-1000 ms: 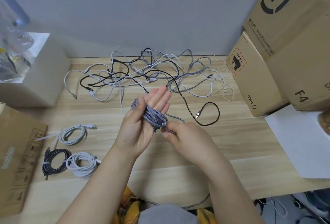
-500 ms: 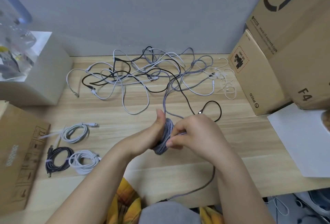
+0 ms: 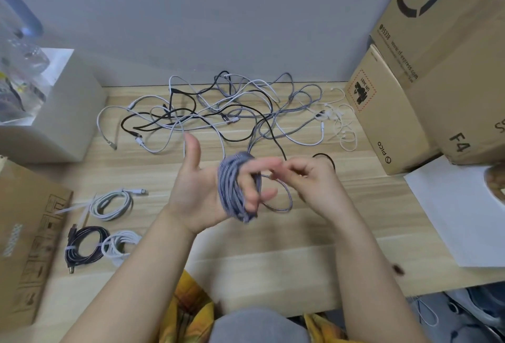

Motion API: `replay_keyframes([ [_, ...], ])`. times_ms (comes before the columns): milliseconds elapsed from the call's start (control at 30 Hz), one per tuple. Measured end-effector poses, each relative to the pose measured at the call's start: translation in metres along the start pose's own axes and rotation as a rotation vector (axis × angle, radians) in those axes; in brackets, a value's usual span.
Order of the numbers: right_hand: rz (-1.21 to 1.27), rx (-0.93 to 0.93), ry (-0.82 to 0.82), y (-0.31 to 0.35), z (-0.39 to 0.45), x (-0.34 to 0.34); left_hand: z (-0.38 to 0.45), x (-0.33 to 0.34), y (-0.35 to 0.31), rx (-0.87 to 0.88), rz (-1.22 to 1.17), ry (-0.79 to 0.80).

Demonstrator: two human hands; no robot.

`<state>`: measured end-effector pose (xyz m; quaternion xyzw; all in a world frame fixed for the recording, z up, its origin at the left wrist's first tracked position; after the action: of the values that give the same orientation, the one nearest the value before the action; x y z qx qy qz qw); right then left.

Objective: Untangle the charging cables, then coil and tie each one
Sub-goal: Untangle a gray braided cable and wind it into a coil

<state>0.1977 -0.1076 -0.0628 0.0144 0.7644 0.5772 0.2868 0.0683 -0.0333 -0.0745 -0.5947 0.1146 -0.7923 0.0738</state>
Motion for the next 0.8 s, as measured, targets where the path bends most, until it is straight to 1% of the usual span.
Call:
replay_keyframes([
  [33, -0.044, 0.009, 0.041, -0.004, 0.0, 0.008, 0.004, -0.001, -0.003, 0.103, -0.149, 0.018],
  [100, -0.194, 0.039, 0.096, -0.015, -0.001, 0.021, 0.006, -0.012, -0.011, 0.302, -0.296, -0.06],
  [167, -0.339, 0.072, 0.198, -0.02, -0.005, 0.031, 0.003, -0.019, -0.02, 0.464, -0.286, -0.202],
  [200, -0.394, 0.073, 0.243, -0.02, -0.007, 0.034, 0.004, -0.024, -0.022, 0.496, -0.229, -0.307],
  [233, -0.456, 0.061, 0.276, -0.018, -0.01, 0.036, 0.004, -0.027, -0.023, 0.506, -0.114, -0.453],
  [300, -0.596, 0.018, 0.313, -0.009, -0.015, 0.039, -0.001, -0.036, -0.021, 0.486, 0.154, -0.754],
  [333, -0.649, 0.001, 0.322, -0.005, -0.017, 0.039, -0.003, -0.039, -0.019, 0.444, 0.26, -0.842],
  [400, -0.726, -0.025, 0.331, 0.002, -0.021, 0.04, -0.003, -0.039, -0.011, 0.284, 0.386, -0.918],
  [467, -0.762, -0.052, 0.338, 0.011, -0.023, 0.04, 0.003, -0.041, 0.0, 0.123, 0.439, -0.986],
  [500, -0.755, -0.063, 0.336, 0.015, -0.024, 0.04, 0.005, -0.041, 0.007, 0.057, 0.489, -1.009],
  [567, -0.745, -0.079, 0.31, 0.023, -0.024, 0.037, -0.005, -0.041, 0.02, -0.029, 0.626, -0.939],
  [600, -0.736, -0.079, 0.285, 0.026, -0.024, 0.034, -0.01, -0.042, 0.024, -0.122, 0.718, -0.926],
  [667, -0.677, -0.07, 0.23, 0.029, -0.022, 0.028, -0.013, -0.048, 0.026, -0.37, 0.856, -0.888],
  [733, -0.581, -0.057, 0.164, 0.025, -0.019, 0.021, -0.024, -0.044, 0.027, -0.489, 0.92, -0.718],
  [800, -0.462, -0.058, 0.079, 0.019, -0.015, 0.015, -0.027, -0.038, 0.03, -0.524, 0.905, -0.557],
])
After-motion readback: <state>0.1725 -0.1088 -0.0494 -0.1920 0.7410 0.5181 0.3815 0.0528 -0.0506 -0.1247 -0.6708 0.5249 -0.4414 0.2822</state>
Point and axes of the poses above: each hand's wrist, its own z-axis towards the middle knuckle, its own x-axis out of the palm, y = z × x, the point moved 4 cm from there along z, towards the middle knuckle, and after that the axes turned 5 degrees about -z, right-handed, at the moved point
